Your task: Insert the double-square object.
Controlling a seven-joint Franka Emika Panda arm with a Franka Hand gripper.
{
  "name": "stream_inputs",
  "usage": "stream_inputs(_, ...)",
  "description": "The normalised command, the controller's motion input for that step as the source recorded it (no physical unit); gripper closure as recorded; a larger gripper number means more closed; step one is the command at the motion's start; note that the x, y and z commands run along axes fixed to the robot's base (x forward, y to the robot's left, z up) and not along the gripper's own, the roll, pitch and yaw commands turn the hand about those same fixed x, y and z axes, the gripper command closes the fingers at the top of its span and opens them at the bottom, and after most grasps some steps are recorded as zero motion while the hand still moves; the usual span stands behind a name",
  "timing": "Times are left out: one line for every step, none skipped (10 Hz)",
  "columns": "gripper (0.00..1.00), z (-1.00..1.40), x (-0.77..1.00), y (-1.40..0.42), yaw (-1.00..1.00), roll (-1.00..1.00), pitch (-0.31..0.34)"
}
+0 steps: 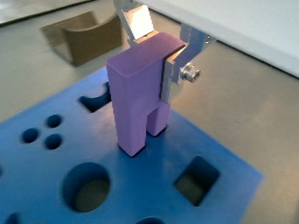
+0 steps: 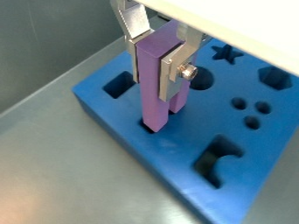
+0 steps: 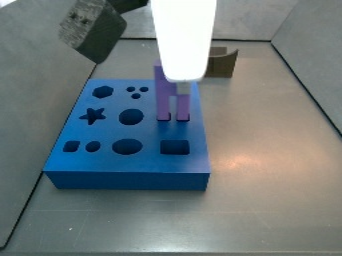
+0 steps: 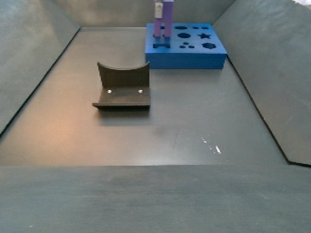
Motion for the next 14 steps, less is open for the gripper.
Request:
stream_inputs(1.0, 0.0, 0.0, 0.04, 0.0, 0.0, 0.0)
stream_inputs(1.0, -0.21, -0.07, 0.04, 0.0, 0.01, 0.0)
stream_inputs(1.0, -0.17, -0.43, 0.26, 0.0, 0.0, -0.026)
stream_inputs(1.0, -0.15, -0.45, 0.14, 0.0, -0.15, -0.119)
stream_inputs(1.0, -0.15, -0.2, 0.0, 0.17, -0.17, -0.109)
stream_inputs(1.0, -0.19, 0.0, -0.12, 0.17, -0.16, -0.09)
stream_inputs(1.0, -0.27, 0.29, -0.21, 0.03, -0.04, 0.0)
stream_inputs(1.0, -0.3, 0.31, -0.19, 0.03, -0.03, 0.0)
stream_inputs(1.0, -0.41, 0.33, -0.06, 0.0, -0.04, 0.0)
stream_inputs(1.0, -0.55, 0.24, 0.0, 0.0, 0.0, 0.0)
stream_inputs(1.0, -0.51, 0.16, 0.0, -0.05, 0.05, 0.0)
stream_inputs(1.0, -0.38, 0.12, 0.0, -0.07, 0.15, 0.089)
stream_inputs(1.0, -0.24, 0.0, 0.06, 0.0, 0.06, 0.0)
stream_inputs(1.0, -0.03, -0.02, 0.0, 0.0, 0.0, -0.107)
